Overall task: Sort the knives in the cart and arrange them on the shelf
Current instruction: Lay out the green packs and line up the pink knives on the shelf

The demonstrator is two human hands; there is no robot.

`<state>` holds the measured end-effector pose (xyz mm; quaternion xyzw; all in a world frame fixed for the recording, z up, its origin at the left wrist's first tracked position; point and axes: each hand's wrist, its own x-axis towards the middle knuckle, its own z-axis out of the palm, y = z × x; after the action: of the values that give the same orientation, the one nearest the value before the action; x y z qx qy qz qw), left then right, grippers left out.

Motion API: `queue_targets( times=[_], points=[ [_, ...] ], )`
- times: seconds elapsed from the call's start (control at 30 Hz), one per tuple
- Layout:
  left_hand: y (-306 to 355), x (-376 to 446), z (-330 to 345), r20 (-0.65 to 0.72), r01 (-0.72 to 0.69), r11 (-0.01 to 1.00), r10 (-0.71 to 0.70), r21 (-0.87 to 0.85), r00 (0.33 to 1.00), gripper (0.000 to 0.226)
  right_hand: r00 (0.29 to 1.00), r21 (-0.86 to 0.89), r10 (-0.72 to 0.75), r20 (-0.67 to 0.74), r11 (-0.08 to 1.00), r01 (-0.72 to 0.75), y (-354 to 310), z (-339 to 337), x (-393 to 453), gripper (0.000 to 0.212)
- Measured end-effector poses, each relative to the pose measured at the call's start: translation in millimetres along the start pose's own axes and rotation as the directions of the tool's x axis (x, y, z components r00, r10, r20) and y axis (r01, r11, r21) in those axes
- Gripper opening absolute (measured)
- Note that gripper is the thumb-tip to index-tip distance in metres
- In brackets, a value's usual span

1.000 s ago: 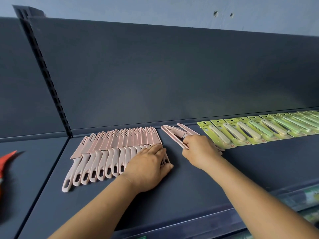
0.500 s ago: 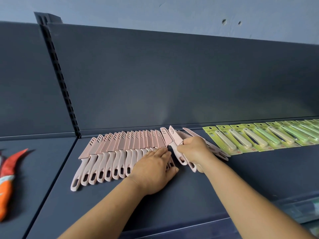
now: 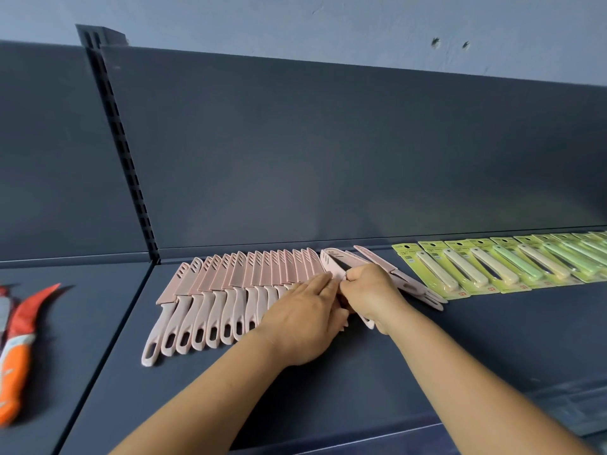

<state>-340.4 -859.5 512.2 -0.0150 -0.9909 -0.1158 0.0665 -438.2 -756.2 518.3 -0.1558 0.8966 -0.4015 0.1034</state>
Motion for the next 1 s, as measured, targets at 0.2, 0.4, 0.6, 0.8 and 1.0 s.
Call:
queue_targets(
  times=[0.2,0.4,0.6,0.8,1.0],
  points=[
    [-6,8,13,0.039,0.008,1.0,-0.009,0.022,0.999,0.051,0.997,-0.163,-0.07,-0.016,0.984,0.067,-2,-1,-1,0.023],
    [-6,10,14,0.035,-0.003,1.0,0.002,0.029,0.999,0.057,0.997,-0.325,-0.078,0.002,0.943,0.074,-9,4,3,0.027],
    [-4,7,12,0.033,-0.015,1.0,0.014,0.022,0.999,0.057,0.996,-0.373,-0.091,0.015,0.923,0.09,-5,6,7,0.035],
    [-1,8,9,0.043,0.002,0.998,-0.005,0.058,0.999,0.056,0.987,-0.388,-0.15,0.063,0.907,0.163,3,-6,0,0.029],
    [15,15,5,0.052,-0.05,0.995,0.045,0.091,0.998,0.058,0.982,-0.639,-0.167,-0.09,0.766,0.072,21,-34,6,0.035]
  ],
)
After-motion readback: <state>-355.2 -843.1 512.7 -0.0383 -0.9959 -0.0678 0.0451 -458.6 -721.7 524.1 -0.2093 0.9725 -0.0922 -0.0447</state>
